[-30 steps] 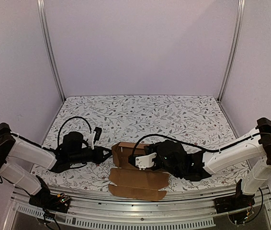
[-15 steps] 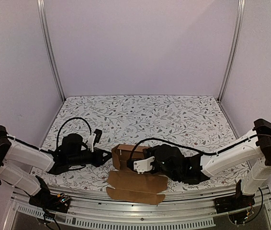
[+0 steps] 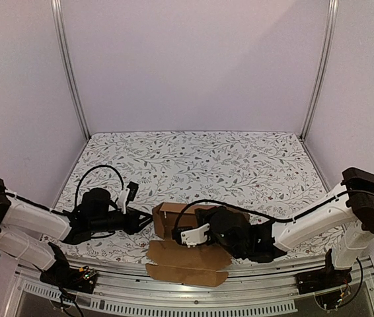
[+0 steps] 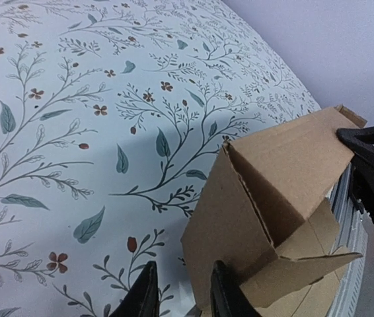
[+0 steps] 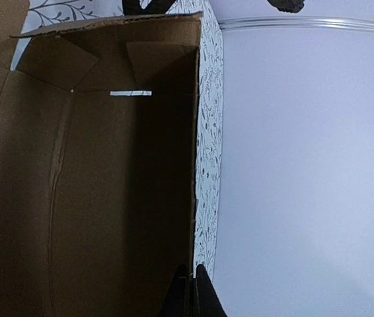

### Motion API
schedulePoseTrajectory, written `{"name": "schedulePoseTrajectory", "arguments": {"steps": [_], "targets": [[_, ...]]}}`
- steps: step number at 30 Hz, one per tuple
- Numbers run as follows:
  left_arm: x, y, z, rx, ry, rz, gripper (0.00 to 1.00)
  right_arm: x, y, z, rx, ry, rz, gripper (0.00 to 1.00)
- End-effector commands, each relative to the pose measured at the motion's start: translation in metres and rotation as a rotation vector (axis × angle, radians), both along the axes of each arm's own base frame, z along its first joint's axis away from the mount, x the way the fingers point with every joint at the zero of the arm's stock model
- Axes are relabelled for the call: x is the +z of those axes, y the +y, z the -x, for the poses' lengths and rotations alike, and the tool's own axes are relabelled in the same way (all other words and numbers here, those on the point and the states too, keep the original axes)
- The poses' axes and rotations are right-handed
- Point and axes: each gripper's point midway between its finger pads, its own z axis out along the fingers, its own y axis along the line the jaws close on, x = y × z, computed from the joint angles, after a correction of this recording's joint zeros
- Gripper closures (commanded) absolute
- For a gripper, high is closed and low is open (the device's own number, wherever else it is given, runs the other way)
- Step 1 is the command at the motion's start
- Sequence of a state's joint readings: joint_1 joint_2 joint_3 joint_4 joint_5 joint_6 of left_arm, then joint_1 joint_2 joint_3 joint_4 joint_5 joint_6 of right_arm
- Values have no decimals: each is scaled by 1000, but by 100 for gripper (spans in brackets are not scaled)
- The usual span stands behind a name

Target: Fold the paper box

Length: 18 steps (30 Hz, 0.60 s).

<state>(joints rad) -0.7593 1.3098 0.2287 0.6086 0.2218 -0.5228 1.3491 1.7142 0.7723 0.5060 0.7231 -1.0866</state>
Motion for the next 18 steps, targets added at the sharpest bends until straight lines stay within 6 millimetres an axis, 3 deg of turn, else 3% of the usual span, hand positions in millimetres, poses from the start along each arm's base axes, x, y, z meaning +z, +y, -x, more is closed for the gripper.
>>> {"name": "schedulePoseTrajectory", "arguments": {"steps": [1,6,18], "targets": [[0,-1,8,-32,-10,-5,73,-2,-2,-2,-16,-74,28,100],[3,0,6,-21,-18,-4,73,4,5,-7,-15,-173,19,100],[7,12,0,37,-47,-38,72,-9,17,-19,17,-271,35,100]]}}
